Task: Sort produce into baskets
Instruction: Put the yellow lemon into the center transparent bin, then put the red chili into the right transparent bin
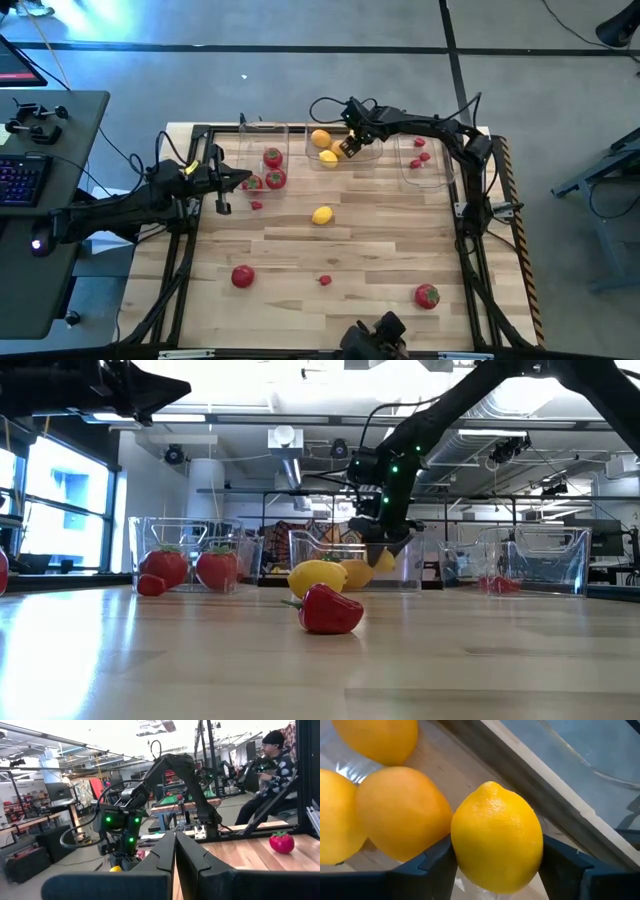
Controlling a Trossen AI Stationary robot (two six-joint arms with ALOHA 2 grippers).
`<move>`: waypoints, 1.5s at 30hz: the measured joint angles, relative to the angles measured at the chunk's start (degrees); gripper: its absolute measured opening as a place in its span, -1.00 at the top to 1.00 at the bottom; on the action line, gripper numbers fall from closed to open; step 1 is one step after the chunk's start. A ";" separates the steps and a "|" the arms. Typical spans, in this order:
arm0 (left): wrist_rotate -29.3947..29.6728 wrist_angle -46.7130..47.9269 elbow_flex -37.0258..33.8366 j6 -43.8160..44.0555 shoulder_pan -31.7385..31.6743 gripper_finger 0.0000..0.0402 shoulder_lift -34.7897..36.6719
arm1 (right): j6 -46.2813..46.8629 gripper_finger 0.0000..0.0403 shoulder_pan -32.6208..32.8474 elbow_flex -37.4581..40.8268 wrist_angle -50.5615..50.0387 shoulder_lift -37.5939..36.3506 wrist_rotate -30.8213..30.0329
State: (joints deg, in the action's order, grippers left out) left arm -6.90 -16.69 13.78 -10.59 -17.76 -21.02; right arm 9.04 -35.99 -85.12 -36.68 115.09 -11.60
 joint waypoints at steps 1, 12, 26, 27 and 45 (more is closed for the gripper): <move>0.00 0.03 0.00 -0.03 0.00 1.00 0.00 | 0.51 -0.19 0.00 0.00 -0.11 -0.02 0.02; 0.00 0.14 0.00 -0.81 0.00 1.00 -1.60 | -2.33 -0.68 1.45 -1.92 -3.71 -0.11 -1.37; -0.02 6.30 1.20 -2.05 0.09 1.00 -3.06 | -6.19 0.75 12.49 -10.63 -6.03 -0.40 -15.06; -0.02 7.86 1.68 -2.09 0.09 1.00 -3.05 | -6.56 0.87 13.20 -9.07 -3.52 -0.82 -15.31; 8.25 34.41 14.62 6.70 9.96 1.00 -17.52 | -2.00 0.99 27.54 31.20 33.95 -33.48 -15.39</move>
State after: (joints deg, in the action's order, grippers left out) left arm 1.35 17.71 28.40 -3.89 -7.80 -38.54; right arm 7.03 -8.45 -53.92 -2.73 81.60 -26.98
